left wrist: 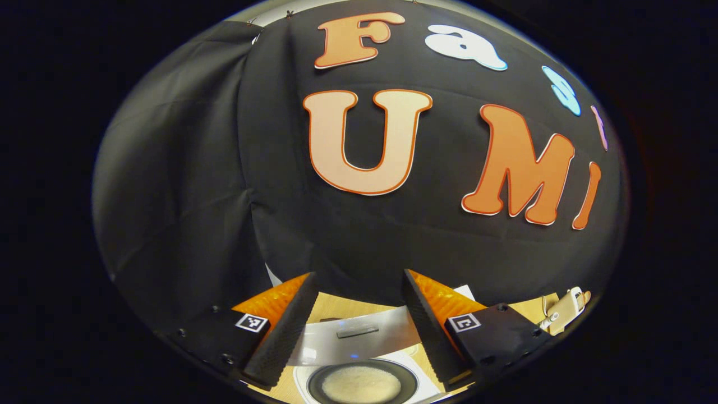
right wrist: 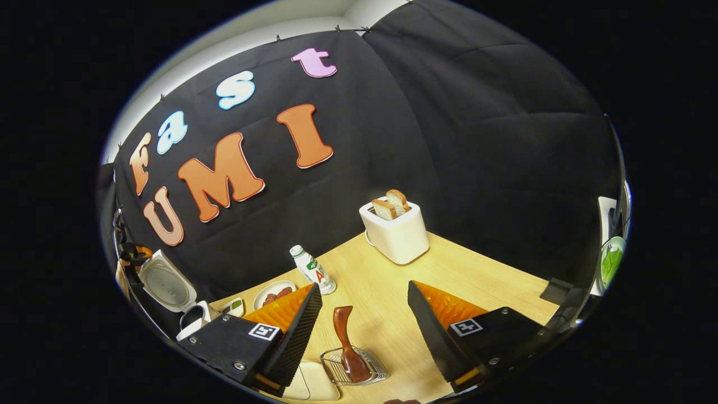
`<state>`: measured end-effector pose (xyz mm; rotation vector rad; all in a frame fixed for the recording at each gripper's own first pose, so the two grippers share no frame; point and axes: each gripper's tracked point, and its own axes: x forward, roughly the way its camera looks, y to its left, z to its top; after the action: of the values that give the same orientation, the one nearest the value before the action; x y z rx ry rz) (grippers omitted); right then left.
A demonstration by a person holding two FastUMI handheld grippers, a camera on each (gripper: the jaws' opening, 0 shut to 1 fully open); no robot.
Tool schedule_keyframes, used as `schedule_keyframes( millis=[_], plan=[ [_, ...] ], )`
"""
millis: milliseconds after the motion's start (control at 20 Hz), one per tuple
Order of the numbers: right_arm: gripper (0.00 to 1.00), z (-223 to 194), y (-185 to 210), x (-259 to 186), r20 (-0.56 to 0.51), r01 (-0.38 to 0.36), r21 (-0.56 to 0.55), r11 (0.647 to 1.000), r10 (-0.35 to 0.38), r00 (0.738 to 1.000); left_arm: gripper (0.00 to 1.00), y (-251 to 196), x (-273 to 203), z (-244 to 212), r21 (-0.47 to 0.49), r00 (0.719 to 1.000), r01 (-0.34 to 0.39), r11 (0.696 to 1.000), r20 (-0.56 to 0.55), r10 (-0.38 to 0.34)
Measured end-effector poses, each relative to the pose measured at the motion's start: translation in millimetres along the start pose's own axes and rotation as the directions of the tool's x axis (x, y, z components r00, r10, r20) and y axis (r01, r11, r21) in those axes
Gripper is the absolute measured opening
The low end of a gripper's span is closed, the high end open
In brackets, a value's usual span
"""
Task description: Close the left gripper, press the button to open the rice cooker; take a wooden spoon from the chopstick holder with the right hand, scoop a spoonful of rice and pour it into the rice cooker, then put the wooden spoon back into the chopstick holder.
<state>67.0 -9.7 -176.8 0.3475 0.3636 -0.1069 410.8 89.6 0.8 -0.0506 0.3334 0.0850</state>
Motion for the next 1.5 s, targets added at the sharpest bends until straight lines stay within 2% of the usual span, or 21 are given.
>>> schedule_keyframes(
  millis=[300,350,550,650,800,950,1250,1350,1500],
  plan=[
    [0.95,3,17,-6,-0.013,-0.087,-0.011,0.996,0.087,0.996,1.00,-23,-56,-46,-0.001,0.998,0.061,0.998,0.001,-0.061],
    [0.95,5,19,-8,-0.012,-0.102,-0.007,0.995,0.102,0.995,1.00,-26,-65,-59,0.011,0.998,0.058,0.998,0.002,-0.058],
    [0.95,-1,15,-18,-0.029,-0.144,-0.007,0.990,0.144,0.989,1.00,-29,-102,-107,0.161,0.998,-0.044,0.986,0.055,0.035],
    [0.95,-6,13,-23,-0.045,-0.161,-0.020,0.987,0.160,0.986,1.00,-39,-111,-140,0.140,1.000,-0.021,0.990,0.012,0.019],
    [0.94,-8,5,-29,-0.062,-0.168,-0.042,0.985,0.166,0.984,1.00,-50,-118,-193,0.003,0.998,0.011,1.000,-0.059,-0.011],
    [0.94,-8,-5,-32,-0.075,-0.162,-0.058,0.985,0.158,0.985,1.00,-50,-114,-219,0.059,0.998,-0.017,0.998,-0.059,0.020],
    [0.95,-15,-21,-36,-0.111,-0.151,-0.071,0.986,0.143,0.984,1.00,-49,-114,-264,0.025,0.993,-0.057,0.998,-0.105,0.059],
    [0.94,-18,-25,-37,-0.120,-0.146,-0.069,0.987,0.137,0.983,1.00,-45,-113,-274,0.013,0.994,-0.056,0.998,-0.089,0.057],
    [0.95,-20,-29,-39,-0.121,-0.142,-0.092,0.986,0.130,0.984,1.00,-45,-119,-270,0.117,0.999,-0.045,0.992,-0.017,0.047]
  ],
)
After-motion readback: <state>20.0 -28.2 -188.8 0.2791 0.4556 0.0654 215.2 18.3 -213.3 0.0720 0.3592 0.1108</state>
